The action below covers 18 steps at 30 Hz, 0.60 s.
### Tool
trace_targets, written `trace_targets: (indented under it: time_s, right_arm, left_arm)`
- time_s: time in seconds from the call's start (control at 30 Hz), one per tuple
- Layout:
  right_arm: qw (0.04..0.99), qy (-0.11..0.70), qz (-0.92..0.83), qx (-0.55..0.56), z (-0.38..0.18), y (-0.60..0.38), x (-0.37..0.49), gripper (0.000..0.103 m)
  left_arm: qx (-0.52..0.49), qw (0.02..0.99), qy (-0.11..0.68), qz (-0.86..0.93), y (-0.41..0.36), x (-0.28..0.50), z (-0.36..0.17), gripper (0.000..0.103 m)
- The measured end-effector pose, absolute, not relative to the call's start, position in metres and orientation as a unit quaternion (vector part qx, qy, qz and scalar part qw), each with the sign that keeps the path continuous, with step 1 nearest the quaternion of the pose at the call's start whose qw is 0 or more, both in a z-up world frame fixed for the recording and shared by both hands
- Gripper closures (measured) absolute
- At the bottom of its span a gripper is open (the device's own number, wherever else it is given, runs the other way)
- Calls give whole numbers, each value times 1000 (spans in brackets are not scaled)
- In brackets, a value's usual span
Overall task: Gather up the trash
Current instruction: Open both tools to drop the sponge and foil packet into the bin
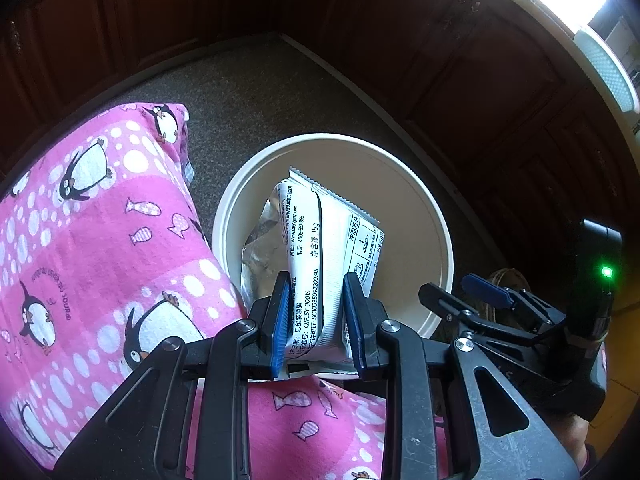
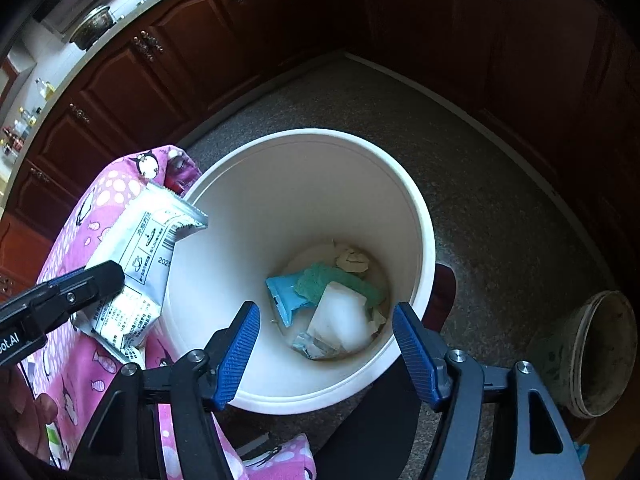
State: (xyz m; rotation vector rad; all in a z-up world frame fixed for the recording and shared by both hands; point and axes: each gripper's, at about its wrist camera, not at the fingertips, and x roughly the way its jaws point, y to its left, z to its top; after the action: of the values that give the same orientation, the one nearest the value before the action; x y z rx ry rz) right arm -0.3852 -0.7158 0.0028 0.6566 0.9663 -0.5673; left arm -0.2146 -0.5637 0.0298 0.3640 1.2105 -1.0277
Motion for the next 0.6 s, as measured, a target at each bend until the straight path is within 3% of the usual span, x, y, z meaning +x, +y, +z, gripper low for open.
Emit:
trace_targets:
  time_s: [0.2,0.6]
  right_arm:
    - [794,450,-263,312,4,-716,-388,37]
    - [794,450,-263,312,6,-715,-390,36]
  left_arm:
    - [163,681,547,-458,-568,-213,21,78]
    - [168,677,553,-456,-566,-217,15,63]
